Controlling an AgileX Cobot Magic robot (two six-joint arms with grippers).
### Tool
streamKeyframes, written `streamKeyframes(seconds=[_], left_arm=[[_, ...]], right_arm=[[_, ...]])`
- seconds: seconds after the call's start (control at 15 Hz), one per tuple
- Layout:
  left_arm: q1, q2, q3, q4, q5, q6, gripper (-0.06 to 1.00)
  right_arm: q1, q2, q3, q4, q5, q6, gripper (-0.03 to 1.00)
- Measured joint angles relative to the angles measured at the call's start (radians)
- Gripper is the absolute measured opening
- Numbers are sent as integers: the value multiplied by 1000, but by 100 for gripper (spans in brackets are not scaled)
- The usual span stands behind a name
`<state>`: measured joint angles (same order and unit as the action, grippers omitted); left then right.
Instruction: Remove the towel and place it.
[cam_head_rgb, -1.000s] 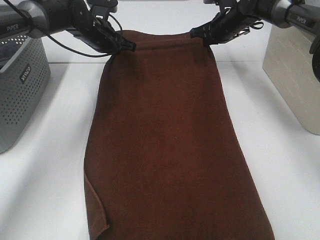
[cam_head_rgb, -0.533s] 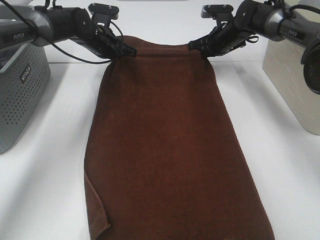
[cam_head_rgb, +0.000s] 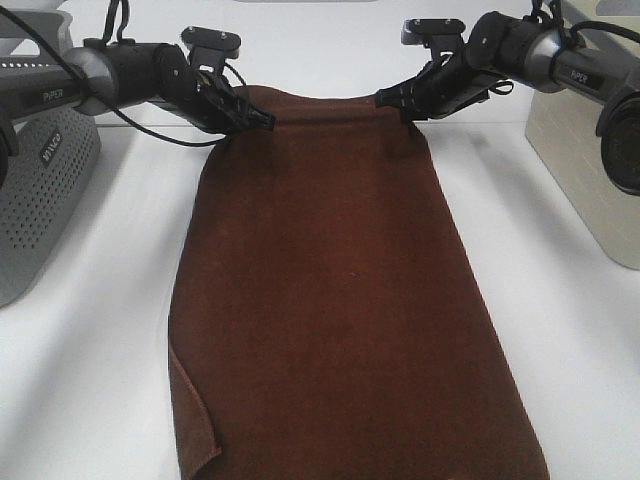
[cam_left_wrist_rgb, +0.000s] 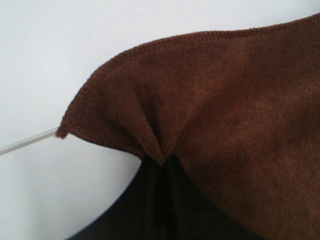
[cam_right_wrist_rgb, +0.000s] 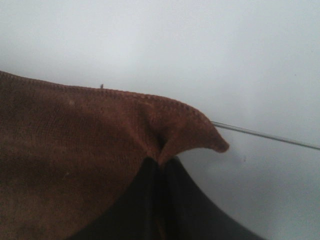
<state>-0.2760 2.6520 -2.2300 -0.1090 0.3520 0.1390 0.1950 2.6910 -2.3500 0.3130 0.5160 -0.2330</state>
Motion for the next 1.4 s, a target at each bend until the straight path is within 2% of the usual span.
streamKeyframes(seconds=[0.13, 0.27, 0.4, 0.47, 0.6, 0.67, 0.8, 1.0, 1.13, 1.4], left_arm=[[0, 1, 0, 0, -11, 0, 1], [1, 1, 0, 0, -18, 0, 7], [1, 1, 0, 1, -33, 0, 20], [1, 1, 0, 3, -36, 0, 31], [1, 1, 0, 18, -42, 0, 53], [1, 1, 0, 34, -42, 0, 61], [1, 1, 0, 61, -42, 0, 67], [1, -4, 0, 78, -5, 0, 67], [1, -34, 0, 81, 111, 0, 68], [1, -158, -2, 84, 520, -17, 71]], right_arm=[[0, 0, 0, 12, 0, -1, 14], [0, 0, 0, 14, 0, -8, 31], [0, 0, 0, 14, 0, -15, 49], [0, 0, 0, 14, 0, -17, 55], [0, 0, 0, 14, 0, -18, 59], [0, 0, 0, 14, 0, -18, 60], [0, 1, 0, 14, 0, -18, 60], [0, 1, 0, 14, 36, -18, 60], [0, -4, 0, 13, 120, -17, 64], [0, -125, 0, 11, 326, 20, 69]])
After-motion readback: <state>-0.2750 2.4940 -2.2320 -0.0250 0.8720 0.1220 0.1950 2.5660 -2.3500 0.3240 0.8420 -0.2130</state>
